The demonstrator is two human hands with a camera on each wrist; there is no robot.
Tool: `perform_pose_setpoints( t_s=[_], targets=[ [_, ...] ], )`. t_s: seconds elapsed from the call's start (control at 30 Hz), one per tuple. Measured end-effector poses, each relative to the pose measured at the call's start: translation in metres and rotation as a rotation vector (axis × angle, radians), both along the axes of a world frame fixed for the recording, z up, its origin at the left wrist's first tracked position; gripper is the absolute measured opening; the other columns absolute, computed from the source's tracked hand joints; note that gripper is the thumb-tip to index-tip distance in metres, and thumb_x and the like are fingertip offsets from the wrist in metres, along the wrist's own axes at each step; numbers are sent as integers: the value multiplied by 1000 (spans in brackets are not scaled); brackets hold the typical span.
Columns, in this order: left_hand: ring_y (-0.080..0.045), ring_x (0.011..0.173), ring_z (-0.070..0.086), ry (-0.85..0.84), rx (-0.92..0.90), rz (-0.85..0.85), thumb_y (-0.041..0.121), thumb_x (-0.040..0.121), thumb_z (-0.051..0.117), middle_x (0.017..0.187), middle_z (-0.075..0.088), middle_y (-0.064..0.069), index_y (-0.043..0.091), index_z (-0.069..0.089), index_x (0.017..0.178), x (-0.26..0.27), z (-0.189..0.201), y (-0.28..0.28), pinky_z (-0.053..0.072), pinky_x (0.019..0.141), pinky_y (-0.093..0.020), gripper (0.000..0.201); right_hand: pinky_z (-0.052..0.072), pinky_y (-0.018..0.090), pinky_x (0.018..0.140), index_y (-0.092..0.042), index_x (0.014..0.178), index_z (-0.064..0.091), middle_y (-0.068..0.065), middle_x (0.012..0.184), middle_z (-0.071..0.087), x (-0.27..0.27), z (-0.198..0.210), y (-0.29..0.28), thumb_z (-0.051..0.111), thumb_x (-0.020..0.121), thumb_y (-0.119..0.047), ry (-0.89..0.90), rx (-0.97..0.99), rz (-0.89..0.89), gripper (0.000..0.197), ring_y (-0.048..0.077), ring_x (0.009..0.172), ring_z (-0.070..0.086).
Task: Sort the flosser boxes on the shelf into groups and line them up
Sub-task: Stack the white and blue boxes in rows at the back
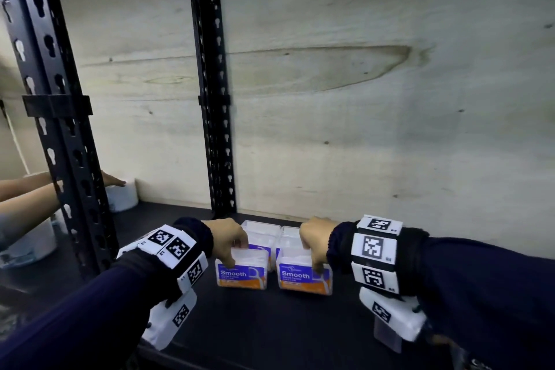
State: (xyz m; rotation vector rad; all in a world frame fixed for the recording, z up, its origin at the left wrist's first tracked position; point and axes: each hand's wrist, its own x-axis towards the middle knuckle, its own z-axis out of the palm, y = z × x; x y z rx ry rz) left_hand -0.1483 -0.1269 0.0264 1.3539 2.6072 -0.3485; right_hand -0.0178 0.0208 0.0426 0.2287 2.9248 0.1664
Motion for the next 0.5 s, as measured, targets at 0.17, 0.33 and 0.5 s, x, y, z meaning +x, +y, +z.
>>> perform_pose_setpoints(
  t_s=[0.17, 0.33, 0.5],
  targets=[
    [-23, 119, 54, 22, 20, -34, 17, 85, 62, 131, 57, -9, 10, 57, 128, -2, -2, 2, 43, 93, -28, 43, 43, 22, 59, 2, 81, 53, 9, 72, 42, -4, 8, -18, 53, 90, -4, 35, -39, -32, 11, 27, 72, 54],
    [-23, 119, 53, 11, 25, -58, 15, 87, 60, 131, 57, -9, 10, 57, 129, -6, -2, -1, 42, 95, -27, 43, 36, 27, 54, -7, 55, 30, 4, 61, 33, -12, 0, -25, 50, 87, 2, 42, -24, -80, 38, 22, 67, 45],
    [-21, 124, 48, 29, 55, -63, 19, 89, 58, 138, 48, -6, 14, 51, 136, -8, -10, -4, 38, 99, -26, 47, 31, 23, 45, -2, 59, 39, 5, 61, 34, -9, -5, -23, 58, 81, 2, 17, -84, -128, 30, 21, 60, 47]
  ],
)
